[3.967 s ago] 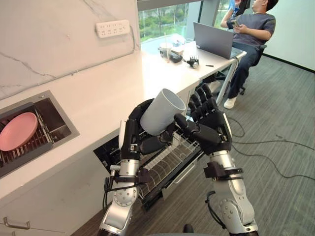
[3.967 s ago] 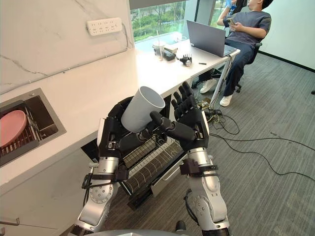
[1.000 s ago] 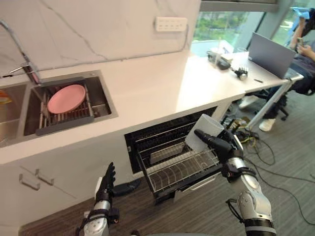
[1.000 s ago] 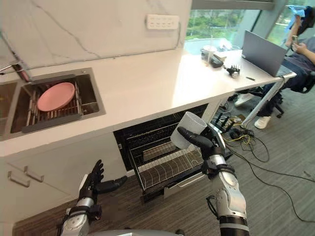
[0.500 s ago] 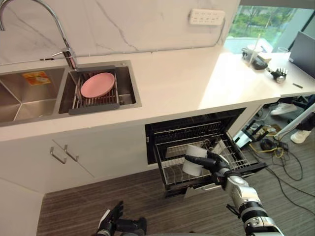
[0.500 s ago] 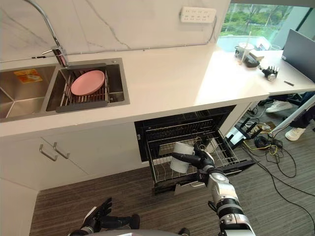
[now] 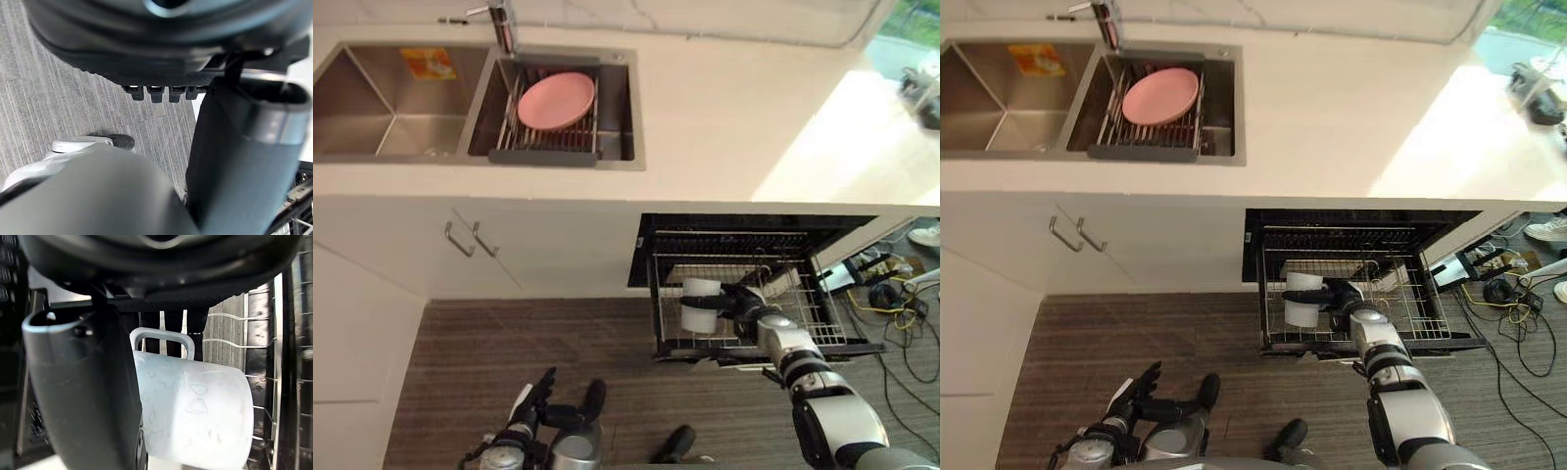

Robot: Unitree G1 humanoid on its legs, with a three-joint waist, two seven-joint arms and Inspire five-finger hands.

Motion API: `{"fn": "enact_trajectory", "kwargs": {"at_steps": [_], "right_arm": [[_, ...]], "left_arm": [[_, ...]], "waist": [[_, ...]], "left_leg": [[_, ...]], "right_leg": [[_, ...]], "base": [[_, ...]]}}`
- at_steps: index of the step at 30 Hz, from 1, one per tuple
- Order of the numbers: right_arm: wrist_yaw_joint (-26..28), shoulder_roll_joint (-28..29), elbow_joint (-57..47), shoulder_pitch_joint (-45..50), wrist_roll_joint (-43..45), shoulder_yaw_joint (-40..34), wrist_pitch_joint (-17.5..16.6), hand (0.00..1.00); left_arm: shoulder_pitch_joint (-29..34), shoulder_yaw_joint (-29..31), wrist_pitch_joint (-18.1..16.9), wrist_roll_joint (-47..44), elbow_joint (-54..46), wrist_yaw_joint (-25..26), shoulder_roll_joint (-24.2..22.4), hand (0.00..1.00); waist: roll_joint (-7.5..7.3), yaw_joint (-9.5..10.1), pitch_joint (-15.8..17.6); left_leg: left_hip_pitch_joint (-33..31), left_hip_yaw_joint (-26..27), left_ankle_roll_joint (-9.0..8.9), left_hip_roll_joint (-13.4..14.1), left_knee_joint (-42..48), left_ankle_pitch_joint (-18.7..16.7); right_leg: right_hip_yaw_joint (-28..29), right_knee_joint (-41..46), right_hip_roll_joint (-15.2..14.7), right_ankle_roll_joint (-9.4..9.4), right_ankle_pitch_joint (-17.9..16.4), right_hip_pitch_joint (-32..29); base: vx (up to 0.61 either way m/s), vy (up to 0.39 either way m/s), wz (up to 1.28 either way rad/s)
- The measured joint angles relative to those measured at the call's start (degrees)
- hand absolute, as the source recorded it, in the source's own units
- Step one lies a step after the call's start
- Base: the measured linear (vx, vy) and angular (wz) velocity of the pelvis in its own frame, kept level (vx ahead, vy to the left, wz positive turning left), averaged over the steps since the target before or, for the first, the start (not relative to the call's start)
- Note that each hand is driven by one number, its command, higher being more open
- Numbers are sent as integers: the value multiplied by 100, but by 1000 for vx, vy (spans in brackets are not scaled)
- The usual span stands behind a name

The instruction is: Walk over to the sink, pick up the cup, carry it to the dishwasher, place the cup inside the dishwasher, then close the dishwasher door

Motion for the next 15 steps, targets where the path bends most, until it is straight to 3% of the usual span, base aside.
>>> {"fn": "enact_trajectory", "kwargs": {"at_steps": [8,15], "right_arm": [[38,-1,44,-348,-172,-39,36,0],[-5,40,18,-456,-215,-50,248,0]], "left_arm": [[-151,-23,39,-172,-304,-4,28,100],[-182,-112,73,-353,-429,-1,24,100]], "waist": [[-44,430,274],[-38,553,328]], "left_leg": [[-433,-100,-74,76,193,-65],[-648,-123,-117,164,240,-94]], "right_leg": [[-74,3,57,-52,-28,-259],[-148,5,148,-95,-57,-408]], "base": [[9,-7,8],[4,-8,3]]}}
